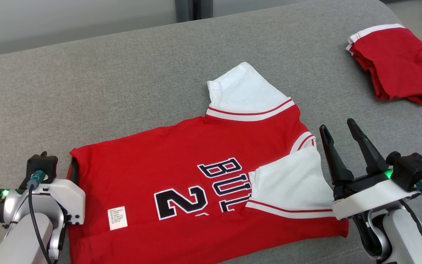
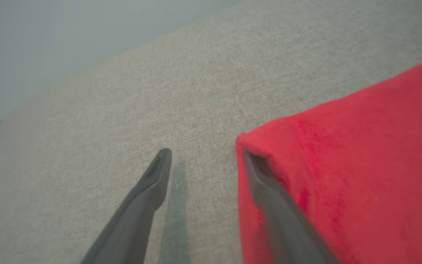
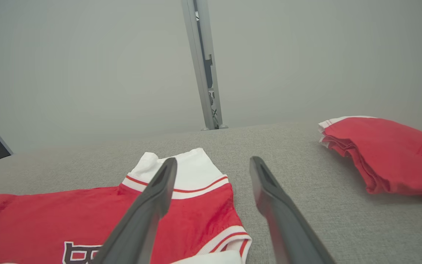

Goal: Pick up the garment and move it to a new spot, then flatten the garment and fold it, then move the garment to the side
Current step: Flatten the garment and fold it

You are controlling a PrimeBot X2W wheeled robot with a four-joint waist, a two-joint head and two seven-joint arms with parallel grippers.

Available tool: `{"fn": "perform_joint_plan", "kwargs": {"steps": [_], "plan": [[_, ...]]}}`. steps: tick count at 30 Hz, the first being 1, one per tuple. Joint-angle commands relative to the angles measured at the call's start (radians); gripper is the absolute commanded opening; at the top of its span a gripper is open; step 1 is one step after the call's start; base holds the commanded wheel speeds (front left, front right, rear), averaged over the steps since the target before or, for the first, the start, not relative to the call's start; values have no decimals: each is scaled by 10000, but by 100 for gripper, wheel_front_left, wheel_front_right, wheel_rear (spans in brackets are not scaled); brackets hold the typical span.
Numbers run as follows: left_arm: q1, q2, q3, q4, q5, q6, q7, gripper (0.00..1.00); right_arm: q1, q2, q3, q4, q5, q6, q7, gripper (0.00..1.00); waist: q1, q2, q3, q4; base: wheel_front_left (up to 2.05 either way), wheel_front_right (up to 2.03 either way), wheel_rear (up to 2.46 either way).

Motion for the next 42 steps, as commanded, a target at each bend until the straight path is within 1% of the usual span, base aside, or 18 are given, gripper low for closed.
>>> {"fn": "perform_joint_plan", "kwargs": {"steps": [1, 12, 17, 25, 29, 37, 38, 39, 40, 42], "plan": [[-204, 21, -1, -1, 65, 23, -36, 100, -35, -63, 20, 22, 77, -3, -56, 100, 0, 0, 53, -15, 0, 0, 0], [-483, -50, 177, -582, 26, 376, -438, 100, -146, 28, -39, 94, 67, -3, -55, 100, 0, 0, 271, -2, 0, 0, 0], [-319, -37, 54, -1009, 96, 470, -389, 100, -113, 32, -77, 193, 58, -3, -56, 100, 0, 0, 244, 47, 0, 0, 0], [-62, 8, -403, -1348, 214, 373, 187, 100, -225, 60, -64, 303, 107, -3, -57, 100, 0, 0, 231, 70, 0, 0, 0], [-41, 38, -403, -1264, 105, 439, 361, 100, -259, 65, -19, 375, 146, -3, -57, 100, 0, 0, 247, 34, 0, 0, 0], [-42, 86, -455, -1074, -26, 355, 506, 100, -272, -8, -30, 480, 196, -3, -57, 100, 0, 0, 241, -19, 0, 0, 0], [-49, 70, -460, -1070, -49, 319, 502, 97, -266, -16, -44, 489, 203, -3, -55, 100, 0, 0, 236, -12, 0, 0, 0], [-56, 57, -458, -1061, -87, 294, 502, 46, -258, -19, -49, 506, 204, -3, -57, 100, 0, 0, 237, -3, 0, 0, 0], [-61, 41, -463, -1048, -132, 262, 520, 1, -249, -21, -55, 524, 195, -3, -55, 100, 0, 0, 236, 15, 0, 0, 0], [-69, 19, -467, -1024, -195, 212, 572, 0, -251, -14, -64, 544, 172, -3, -57, 100, 0, 0, 237, 57, 0, 0, 0]]}}
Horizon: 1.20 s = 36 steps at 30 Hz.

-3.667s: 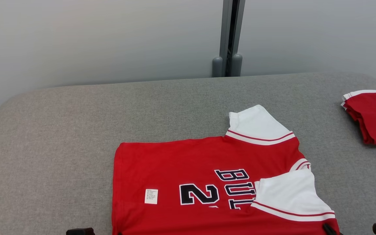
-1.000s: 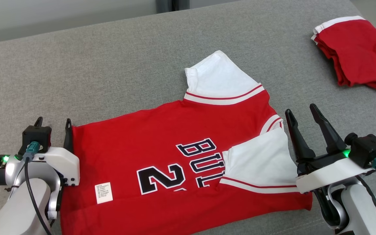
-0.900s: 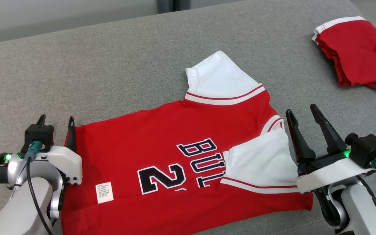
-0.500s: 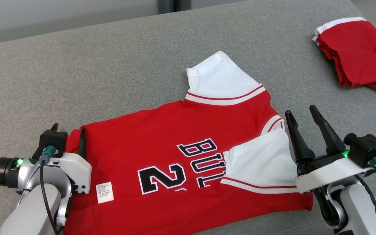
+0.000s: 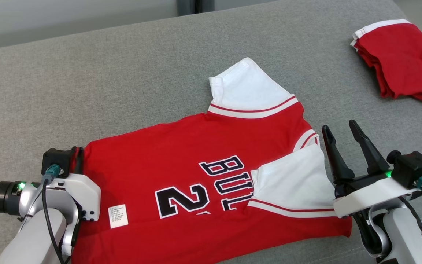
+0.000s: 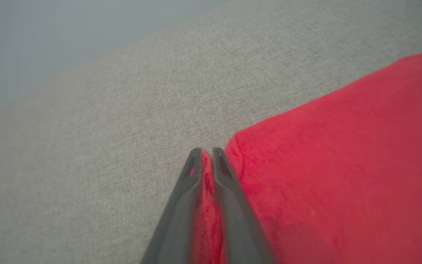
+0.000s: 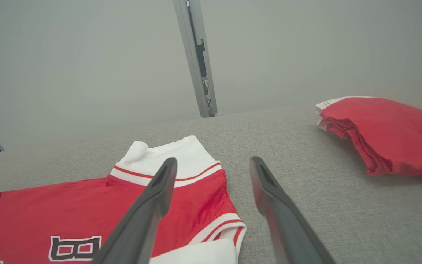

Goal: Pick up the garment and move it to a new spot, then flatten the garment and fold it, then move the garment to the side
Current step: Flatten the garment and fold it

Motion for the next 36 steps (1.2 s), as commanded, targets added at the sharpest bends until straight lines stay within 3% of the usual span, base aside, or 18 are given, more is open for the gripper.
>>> {"fn": "perform_joint_plan", "kwargs": {"steps": [1, 17, 29, 36], "plan": [[-19, 28, 6, 57, -116, -59, 25, 0, -94, -56, -15, 58, -11, -3, -57, 100, -1, 0, 2, 54, 0, 0, 0], [-7, -433, 415, -167, -484, 130, -1225, 0, -998, -461, 277, 546, -109, -3, -26, 100, -1, 0, -10, 830, 0, 0, 0], [-814, -1426, 443, 34, -465, -139, -2161, 0, -4559, -1417, 1267, 3191, 1008, -3, 1862, 100, -1, 0, 836, 2024, 0, 0, 0], [-1405, -2251, 187, 525, -276, -623, -2342, 0, -5948, -2119, 2362, 4627, 1860, -5, 2793, 100, -1, 0, 1247, 3004, 0, 0, 0]]}}
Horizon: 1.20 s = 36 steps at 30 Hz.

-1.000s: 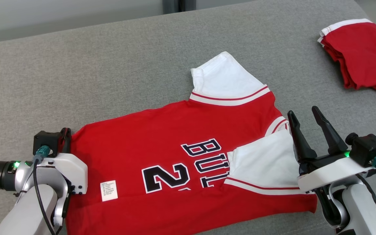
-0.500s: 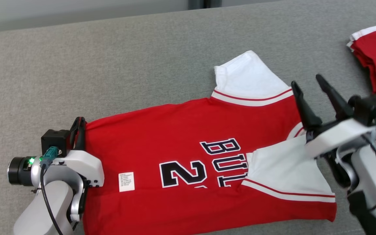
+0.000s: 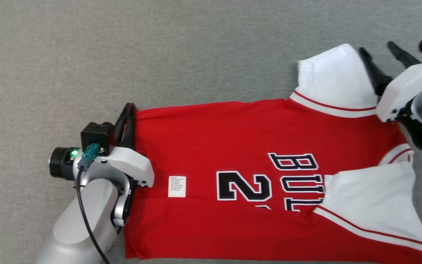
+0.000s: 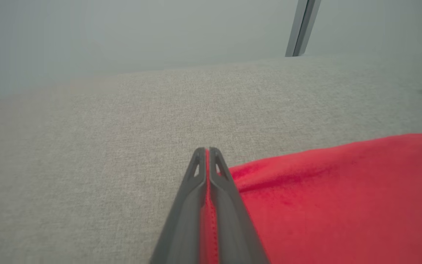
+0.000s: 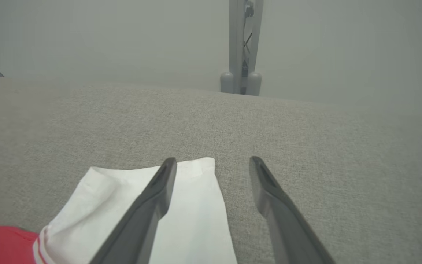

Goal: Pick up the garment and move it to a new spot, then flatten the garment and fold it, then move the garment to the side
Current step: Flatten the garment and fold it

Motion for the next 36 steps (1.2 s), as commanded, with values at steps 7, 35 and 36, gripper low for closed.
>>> {"fn": "perform_joint_plan", "kwargs": {"steps": [7, 35, 36], "plan": [[-548, -557, 83, 357, 341, -438, -80, 0, -950, -618, 797, 1248, 695, -5, 590, 100, 0, 0, 447, 862, 0, 0, 0], [-742, -1234, 1016, 960, 1539, -1443, -85, 0, -2174, -1206, 3404, 1999, 2379, -7, 481, 0, 0, 0, 854, 1112, 0, 0, 0], [-751, -1245, 1049, 987, 1558, -1460, -85, 0, -2218, -1221, 3486, 1998, 2393, -5, 284, 0, 0, 0, 830, 1101, 0, 0, 0]]}}
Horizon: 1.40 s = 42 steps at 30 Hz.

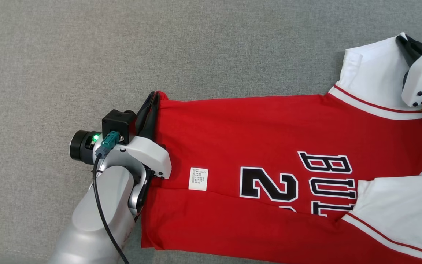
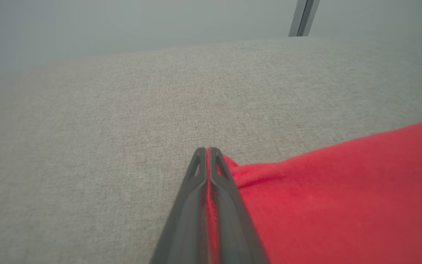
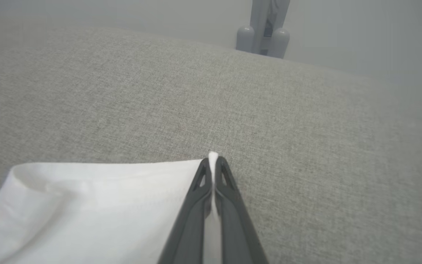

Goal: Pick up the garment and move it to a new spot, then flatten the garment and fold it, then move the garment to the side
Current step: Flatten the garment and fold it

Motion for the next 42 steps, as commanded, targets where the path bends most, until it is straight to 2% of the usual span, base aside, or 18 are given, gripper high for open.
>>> {"fn": "perform_joint_plan", "kwargs": {"steps": [1, 9, 16, 23, 30, 42], "plan": [[-153, 45, 70, 33, 78, -29, -45, 0, -72, -41, 72, 29, 64, -3, -177, 0, 0, 0, -40, -24, 0, 0, 0], [-22, 131, 434, 113, 242, -72, -46, 0, 110, -104, 538, -111, 281, -3, -2118, 0, 0, 0, -422, -291, 0, 0, 0], [251, 236, 667, 143, 360, -77, -46, 0, 950, -352, 730, -806, 963, -3, -2911, 0, 0, 0, -1044, -544, 0, 0, 0], [701, 441, 691, 189, 449, -201, -46, 0, 2187, -787, 604, -2141, 1823, -3, -3052, 0, 0, 0, -1691, -880, 0, 0, 0], [1170, 697, 681, 142, 393, -294, -46, 0, 3281, -1277, 366, -3313, 2206, -3, -3057, 0, 0, 0, -2258, -1107, 0, 0, 0], [2340, 954, 269, -556, 425, -368, 87, 0, 4820, -1961, 569, -4590, 3017, -3, -2823, 0, 0, 0, -2943, -995, 0, 0, 0]]}}
